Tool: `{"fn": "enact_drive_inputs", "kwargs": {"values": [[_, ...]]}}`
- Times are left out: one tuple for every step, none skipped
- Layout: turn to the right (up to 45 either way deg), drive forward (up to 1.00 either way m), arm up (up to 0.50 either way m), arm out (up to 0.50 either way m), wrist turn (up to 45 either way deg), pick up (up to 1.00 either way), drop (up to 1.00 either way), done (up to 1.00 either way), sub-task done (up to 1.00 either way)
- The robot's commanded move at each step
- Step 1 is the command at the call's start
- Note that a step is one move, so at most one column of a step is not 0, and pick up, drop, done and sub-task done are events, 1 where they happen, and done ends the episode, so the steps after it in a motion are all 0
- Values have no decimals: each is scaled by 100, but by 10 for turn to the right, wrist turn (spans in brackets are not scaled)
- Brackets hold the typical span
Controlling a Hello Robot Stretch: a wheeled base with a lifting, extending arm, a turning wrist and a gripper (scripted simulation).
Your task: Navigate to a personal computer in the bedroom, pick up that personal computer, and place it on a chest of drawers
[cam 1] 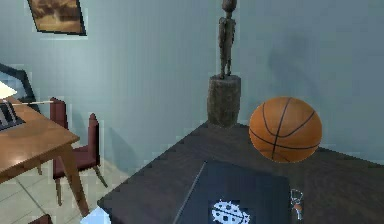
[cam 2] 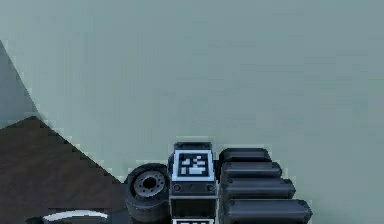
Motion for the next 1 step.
{"fn": "enact_drive_inputs", "kwargs": {"values": [[0, 0, 0, 0, 0, 0, 0, 100, 0]]}}
